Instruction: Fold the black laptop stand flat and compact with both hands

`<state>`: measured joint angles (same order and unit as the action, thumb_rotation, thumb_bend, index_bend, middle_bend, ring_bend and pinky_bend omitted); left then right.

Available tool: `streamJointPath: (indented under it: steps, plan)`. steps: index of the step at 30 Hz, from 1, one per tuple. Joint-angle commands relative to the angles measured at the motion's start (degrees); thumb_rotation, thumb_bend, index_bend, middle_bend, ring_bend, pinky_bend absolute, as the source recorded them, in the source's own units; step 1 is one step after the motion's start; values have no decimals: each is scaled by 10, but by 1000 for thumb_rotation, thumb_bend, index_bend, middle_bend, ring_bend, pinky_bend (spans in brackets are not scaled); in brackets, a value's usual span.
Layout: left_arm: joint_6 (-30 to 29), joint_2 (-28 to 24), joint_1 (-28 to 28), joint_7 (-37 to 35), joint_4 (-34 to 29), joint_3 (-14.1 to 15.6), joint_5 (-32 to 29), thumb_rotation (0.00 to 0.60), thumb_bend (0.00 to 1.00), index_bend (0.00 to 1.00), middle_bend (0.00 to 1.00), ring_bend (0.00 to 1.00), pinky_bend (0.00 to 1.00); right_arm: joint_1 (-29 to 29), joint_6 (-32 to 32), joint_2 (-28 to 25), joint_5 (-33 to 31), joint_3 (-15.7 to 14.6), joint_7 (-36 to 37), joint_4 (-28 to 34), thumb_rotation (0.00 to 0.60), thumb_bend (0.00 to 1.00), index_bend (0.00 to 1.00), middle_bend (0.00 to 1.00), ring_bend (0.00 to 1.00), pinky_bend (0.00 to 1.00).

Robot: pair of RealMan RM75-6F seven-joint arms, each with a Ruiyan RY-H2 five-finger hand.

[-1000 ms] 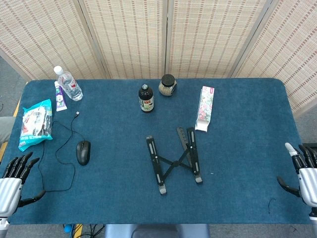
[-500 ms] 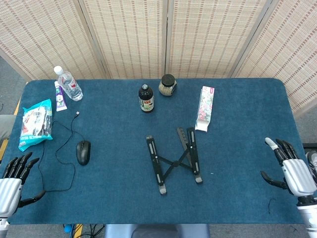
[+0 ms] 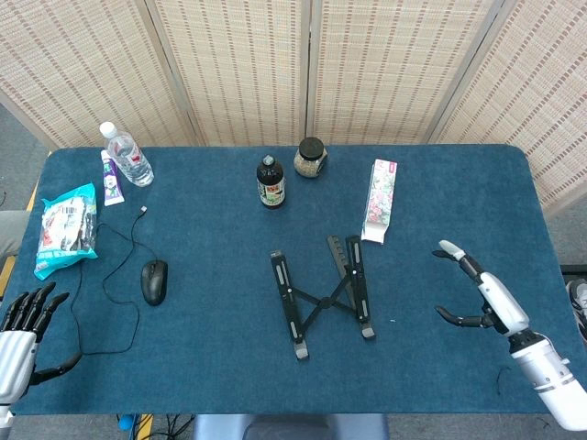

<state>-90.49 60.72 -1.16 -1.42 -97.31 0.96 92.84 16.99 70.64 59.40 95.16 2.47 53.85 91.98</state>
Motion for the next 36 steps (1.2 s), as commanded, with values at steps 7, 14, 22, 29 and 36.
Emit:
streamJointPath:
  steps: [7,14,22,29,36]
  plan:
    - [3,1,-2,-9,7,-3,-3,600,116,114,24,0,8,81,-78,40,-23,11,155,-20,600,90,0,166,13,0]
    - [9,3,-6,-9,10,-4,-5,600,116,114,24,0,8,121,-130,67,-61,27,212,-32,600,0,0,183,27,0]
    - [9,1,-6,-9,10,-5,-8,600,116,113,24,0,8,159,-174,102,-83,41,250,-49,600,0,0,233,88,3]
    - [12,2,-7,-6,9,-4,-8,600,116,113,24,0,8,185,-204,133,-107,55,244,-67,600,0,0,261,111,6]
    - [16,3,-8,-4,9,-5,-11,600,116,113,24,0,8,201,-222,163,-130,68,245,-90,600,0,0,269,121,154]
